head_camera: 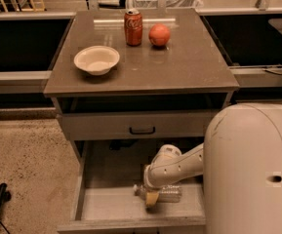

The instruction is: Pick water bottle from middle drawer and place on counter

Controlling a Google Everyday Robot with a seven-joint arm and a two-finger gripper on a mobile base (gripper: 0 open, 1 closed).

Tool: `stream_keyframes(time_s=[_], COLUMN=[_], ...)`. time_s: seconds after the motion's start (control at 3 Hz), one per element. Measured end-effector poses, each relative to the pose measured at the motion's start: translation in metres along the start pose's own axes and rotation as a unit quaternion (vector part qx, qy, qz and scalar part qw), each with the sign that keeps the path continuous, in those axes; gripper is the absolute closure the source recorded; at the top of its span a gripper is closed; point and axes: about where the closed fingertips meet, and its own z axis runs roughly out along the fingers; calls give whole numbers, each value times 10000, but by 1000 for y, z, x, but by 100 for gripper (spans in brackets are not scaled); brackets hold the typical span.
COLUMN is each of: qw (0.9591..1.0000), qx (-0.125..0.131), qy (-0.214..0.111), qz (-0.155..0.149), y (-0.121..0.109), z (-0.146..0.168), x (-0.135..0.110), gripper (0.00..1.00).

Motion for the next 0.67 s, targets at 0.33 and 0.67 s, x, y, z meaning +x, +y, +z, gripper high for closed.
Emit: stream_keyframes(time_s=[0.33, 0.67], qw=[9994, 9980], qx=[-137, -474], qy=[158, 316], qz=[-260, -270], y=[6, 18], z=[-14, -9], x=[-12, -6], gripper=[42, 65])
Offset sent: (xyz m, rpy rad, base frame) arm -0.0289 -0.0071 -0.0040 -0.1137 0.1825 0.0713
